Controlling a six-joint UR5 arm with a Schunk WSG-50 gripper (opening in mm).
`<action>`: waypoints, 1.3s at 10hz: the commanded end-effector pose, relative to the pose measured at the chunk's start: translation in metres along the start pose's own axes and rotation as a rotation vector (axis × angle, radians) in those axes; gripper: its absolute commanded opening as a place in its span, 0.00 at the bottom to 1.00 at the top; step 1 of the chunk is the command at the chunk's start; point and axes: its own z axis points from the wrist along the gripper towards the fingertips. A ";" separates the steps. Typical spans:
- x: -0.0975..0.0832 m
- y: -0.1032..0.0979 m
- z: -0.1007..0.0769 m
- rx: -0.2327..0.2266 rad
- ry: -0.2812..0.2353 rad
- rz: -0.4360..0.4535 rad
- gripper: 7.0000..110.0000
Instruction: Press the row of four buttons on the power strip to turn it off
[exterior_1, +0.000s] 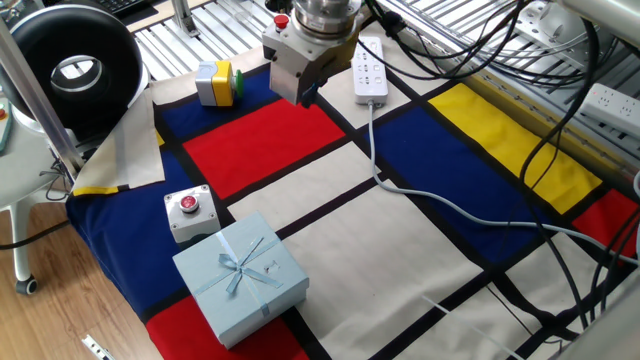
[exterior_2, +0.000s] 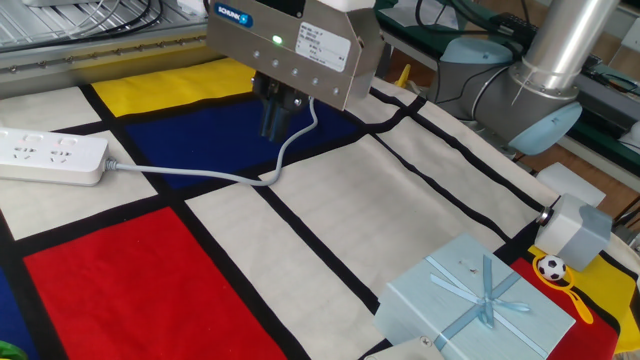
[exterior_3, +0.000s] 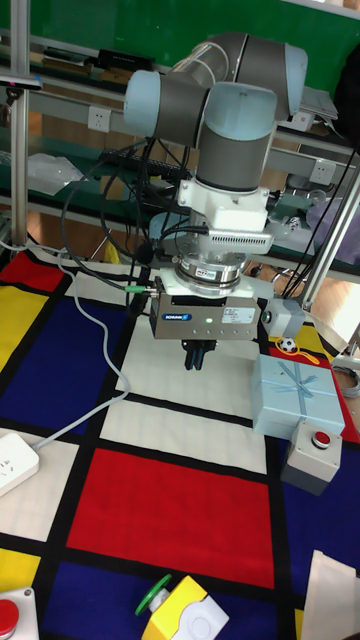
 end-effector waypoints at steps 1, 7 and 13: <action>0.003 0.003 -0.001 -0.015 0.011 -0.024 0.00; -0.031 -0.074 0.000 -0.110 0.038 -0.056 0.15; -0.059 -0.183 0.034 -0.067 0.004 -0.112 0.15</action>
